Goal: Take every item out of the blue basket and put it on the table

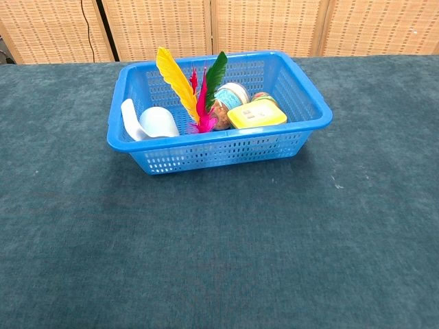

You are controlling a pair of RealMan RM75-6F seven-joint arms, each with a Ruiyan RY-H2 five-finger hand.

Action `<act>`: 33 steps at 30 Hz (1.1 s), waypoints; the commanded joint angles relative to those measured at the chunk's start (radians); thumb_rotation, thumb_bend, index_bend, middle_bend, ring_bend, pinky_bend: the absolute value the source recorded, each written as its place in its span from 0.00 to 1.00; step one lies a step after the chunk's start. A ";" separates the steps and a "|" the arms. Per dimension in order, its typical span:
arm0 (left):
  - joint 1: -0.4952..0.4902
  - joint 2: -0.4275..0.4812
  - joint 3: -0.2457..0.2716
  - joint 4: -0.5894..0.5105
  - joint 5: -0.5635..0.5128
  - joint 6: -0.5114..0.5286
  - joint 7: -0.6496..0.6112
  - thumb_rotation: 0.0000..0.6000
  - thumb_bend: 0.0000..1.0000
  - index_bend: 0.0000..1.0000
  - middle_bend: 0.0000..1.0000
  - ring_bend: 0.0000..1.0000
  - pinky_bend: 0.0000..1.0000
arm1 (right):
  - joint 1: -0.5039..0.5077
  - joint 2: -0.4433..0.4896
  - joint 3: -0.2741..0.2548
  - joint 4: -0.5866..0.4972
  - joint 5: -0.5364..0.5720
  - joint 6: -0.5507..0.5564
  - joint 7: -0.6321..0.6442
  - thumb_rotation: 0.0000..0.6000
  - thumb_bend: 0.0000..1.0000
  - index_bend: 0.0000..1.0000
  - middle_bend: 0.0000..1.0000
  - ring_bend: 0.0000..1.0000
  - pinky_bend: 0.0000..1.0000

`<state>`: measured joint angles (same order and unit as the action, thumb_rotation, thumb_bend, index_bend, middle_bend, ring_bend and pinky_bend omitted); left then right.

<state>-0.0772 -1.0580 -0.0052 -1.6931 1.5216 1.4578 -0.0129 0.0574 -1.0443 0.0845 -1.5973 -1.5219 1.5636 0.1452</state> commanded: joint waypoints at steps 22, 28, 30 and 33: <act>-0.376 -0.205 -0.124 0.201 0.099 -0.288 -0.705 1.00 0.02 0.00 0.00 0.00 0.00 | 0.012 -0.005 0.010 0.010 0.034 -0.045 0.005 1.00 0.00 0.00 0.00 0.00 0.00; -0.506 -0.287 -0.192 0.195 -0.018 -0.462 -0.667 1.00 0.02 0.00 0.00 0.00 0.00 | 0.017 -0.007 0.017 0.023 0.055 -0.066 0.014 1.00 0.00 0.00 0.00 0.00 0.00; -0.546 -0.315 -0.207 0.201 -0.056 -0.514 -0.621 1.00 0.02 0.00 0.00 0.00 0.00 | 0.020 -0.006 0.020 0.027 0.063 -0.073 0.017 1.00 0.00 0.00 0.00 0.00 0.00; -0.593 -0.357 -0.232 0.204 -0.111 -0.572 -0.585 1.00 0.02 0.00 0.00 0.00 0.00 | 0.021 -0.006 0.023 0.032 0.071 -0.079 0.025 1.00 0.00 0.00 0.00 0.00 0.00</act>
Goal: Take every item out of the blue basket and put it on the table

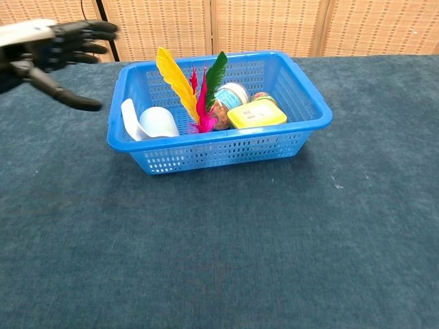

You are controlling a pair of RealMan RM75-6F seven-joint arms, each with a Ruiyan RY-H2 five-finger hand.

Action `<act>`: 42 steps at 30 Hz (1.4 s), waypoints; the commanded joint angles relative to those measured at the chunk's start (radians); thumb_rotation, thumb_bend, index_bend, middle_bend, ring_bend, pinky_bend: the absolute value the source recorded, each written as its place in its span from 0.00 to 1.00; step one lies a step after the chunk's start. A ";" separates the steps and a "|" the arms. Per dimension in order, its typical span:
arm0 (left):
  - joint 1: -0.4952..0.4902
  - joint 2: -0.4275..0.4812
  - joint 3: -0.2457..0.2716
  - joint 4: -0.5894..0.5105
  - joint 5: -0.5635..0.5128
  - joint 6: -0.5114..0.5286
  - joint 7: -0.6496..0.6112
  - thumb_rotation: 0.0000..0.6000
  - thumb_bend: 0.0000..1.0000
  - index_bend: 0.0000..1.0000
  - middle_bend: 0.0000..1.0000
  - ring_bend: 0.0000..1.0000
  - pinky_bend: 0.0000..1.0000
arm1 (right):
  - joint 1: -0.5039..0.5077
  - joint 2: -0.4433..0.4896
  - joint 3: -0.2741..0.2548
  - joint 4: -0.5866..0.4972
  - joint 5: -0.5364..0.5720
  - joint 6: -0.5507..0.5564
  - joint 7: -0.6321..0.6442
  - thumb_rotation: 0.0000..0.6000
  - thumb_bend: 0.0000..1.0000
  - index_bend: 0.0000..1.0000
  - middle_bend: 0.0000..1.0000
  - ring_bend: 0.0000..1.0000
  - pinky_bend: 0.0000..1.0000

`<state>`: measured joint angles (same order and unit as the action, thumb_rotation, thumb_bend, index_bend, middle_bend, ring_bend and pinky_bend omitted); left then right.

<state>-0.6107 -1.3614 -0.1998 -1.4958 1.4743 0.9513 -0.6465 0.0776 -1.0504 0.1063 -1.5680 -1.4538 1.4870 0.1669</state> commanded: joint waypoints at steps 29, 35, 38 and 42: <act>-0.290 -0.432 -0.175 0.268 -0.453 -0.081 0.427 1.00 0.65 0.75 0.54 0.57 0.69 | 0.004 0.025 0.026 0.030 0.056 -0.050 0.112 1.00 0.00 0.00 0.00 0.00 0.00; -0.278 -0.437 -0.196 0.234 -0.430 -0.019 0.428 1.00 0.68 0.78 0.56 0.58 0.69 | 0.001 0.030 0.025 0.027 0.050 -0.045 0.120 1.00 0.00 0.00 0.00 0.00 0.00; -0.267 -0.415 -0.208 0.190 -0.407 0.007 0.416 1.00 0.68 0.78 0.56 0.58 0.69 | -0.001 0.031 0.024 0.023 0.047 -0.042 0.119 1.00 0.00 0.00 0.00 0.00 0.00; -0.226 -0.327 -0.230 0.061 -0.350 0.070 0.387 1.00 0.68 0.78 0.56 0.58 0.69 | -0.003 0.033 0.021 0.017 0.041 -0.039 0.114 1.00 0.00 0.00 0.00 0.00 0.00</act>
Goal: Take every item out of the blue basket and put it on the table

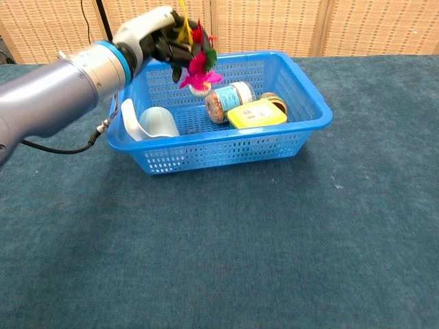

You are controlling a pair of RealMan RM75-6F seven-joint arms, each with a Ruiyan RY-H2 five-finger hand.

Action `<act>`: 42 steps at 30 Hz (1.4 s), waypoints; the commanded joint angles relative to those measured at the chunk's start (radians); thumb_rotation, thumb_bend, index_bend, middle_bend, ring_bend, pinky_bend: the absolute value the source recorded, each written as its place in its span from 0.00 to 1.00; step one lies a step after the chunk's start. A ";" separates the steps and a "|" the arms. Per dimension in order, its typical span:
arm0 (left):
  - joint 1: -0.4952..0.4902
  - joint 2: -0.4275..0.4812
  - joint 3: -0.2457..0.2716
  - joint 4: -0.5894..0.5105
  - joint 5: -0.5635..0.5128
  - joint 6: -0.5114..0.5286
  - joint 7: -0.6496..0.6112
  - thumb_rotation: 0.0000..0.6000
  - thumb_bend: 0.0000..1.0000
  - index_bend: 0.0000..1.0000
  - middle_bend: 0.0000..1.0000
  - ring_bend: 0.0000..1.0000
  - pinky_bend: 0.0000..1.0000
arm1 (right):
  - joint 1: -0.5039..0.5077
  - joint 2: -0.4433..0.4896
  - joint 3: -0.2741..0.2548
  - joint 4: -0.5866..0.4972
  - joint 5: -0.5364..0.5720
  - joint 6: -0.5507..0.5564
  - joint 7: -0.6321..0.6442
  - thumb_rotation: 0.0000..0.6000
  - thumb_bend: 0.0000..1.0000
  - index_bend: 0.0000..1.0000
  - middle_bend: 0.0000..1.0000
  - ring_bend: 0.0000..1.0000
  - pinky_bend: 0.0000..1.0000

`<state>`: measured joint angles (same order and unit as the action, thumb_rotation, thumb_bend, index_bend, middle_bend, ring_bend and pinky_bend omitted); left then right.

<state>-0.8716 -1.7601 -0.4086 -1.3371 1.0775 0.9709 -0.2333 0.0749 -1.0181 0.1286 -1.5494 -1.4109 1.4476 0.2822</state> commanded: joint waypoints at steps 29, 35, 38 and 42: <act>0.163 0.282 0.043 0.363 0.122 -0.141 -0.465 1.00 0.09 0.00 0.00 0.00 0.00 | 0.030 0.006 -0.048 -0.035 -0.062 -0.073 0.025 1.00 0.00 0.00 0.00 0.00 0.00; 0.178 0.379 0.122 0.250 0.309 -0.025 -0.437 1.00 0.06 0.00 0.00 0.00 0.00 | 0.033 0.004 -0.052 -0.037 -0.062 -0.078 0.023 1.00 0.00 0.00 0.00 0.00 0.00; 0.190 0.445 0.147 0.146 0.362 0.023 -0.353 1.00 0.06 0.00 0.00 0.00 0.00 | 0.032 0.007 -0.053 -0.039 -0.066 -0.075 0.031 1.00 0.00 0.00 0.00 0.00 0.00; 0.192 0.532 0.182 -0.019 0.417 0.040 -0.199 1.00 0.06 0.00 0.00 0.00 0.00 | 0.029 0.012 -0.055 -0.042 -0.073 -0.066 0.042 1.00 0.00 0.00 0.00 0.00 0.00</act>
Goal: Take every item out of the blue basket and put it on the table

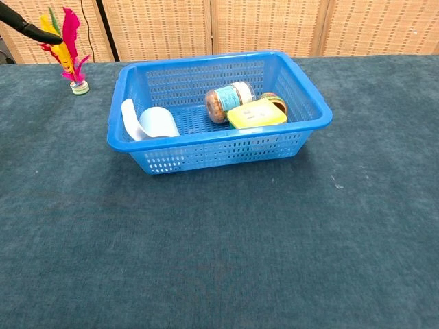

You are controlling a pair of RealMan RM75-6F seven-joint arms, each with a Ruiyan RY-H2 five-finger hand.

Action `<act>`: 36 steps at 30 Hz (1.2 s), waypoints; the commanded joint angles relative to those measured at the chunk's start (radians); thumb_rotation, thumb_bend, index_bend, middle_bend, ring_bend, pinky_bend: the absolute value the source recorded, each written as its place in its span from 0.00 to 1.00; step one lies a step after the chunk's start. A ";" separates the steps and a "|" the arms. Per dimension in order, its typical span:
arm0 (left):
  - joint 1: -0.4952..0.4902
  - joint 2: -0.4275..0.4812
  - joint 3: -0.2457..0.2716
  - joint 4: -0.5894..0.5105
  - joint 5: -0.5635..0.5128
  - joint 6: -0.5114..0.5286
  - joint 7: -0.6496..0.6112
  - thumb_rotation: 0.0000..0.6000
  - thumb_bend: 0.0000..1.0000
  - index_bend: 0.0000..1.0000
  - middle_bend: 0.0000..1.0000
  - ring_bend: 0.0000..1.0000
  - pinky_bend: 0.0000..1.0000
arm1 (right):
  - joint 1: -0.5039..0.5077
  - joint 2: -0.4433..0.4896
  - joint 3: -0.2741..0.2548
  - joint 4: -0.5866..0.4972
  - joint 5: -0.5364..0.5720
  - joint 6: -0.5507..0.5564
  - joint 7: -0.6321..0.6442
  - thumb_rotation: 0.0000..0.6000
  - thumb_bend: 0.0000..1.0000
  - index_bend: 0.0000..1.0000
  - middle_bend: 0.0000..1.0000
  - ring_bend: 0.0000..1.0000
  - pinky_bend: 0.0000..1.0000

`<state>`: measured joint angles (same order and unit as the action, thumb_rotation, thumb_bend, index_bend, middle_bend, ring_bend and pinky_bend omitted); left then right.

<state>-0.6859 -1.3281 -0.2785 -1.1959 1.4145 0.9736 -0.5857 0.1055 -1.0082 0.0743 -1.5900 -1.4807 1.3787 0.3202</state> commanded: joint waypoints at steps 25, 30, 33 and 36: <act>-0.320 -0.248 -0.027 -0.291 -0.533 -0.209 0.812 1.00 0.06 0.00 0.00 0.00 0.00 | 0.018 0.008 0.008 0.045 0.033 -0.042 0.093 1.00 0.00 0.00 0.00 0.00 0.00; -0.378 -0.354 -0.057 -0.210 -0.639 -0.208 0.824 1.00 0.06 0.00 0.00 0.00 0.00 | 0.022 0.010 0.017 0.061 0.055 -0.056 0.118 1.00 0.00 0.00 0.00 0.00 0.00; -0.413 -0.422 -0.078 -0.138 -0.684 -0.183 0.839 1.00 0.06 0.00 0.00 0.00 0.00 | 0.025 0.010 0.020 0.071 0.065 -0.066 0.132 1.00 0.00 0.00 0.00 0.00 0.00; -0.438 -0.463 -0.100 -0.087 -0.718 -0.181 0.836 1.00 0.06 0.00 0.00 0.00 0.00 | 0.025 0.012 0.023 0.077 0.069 -0.069 0.149 1.00 0.00 0.00 0.00 0.00 0.00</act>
<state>-1.0999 -1.7614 -0.3585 -1.3155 0.7240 0.7844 0.2447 0.1301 -0.9970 0.0960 -1.5156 -1.4135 1.3110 0.4651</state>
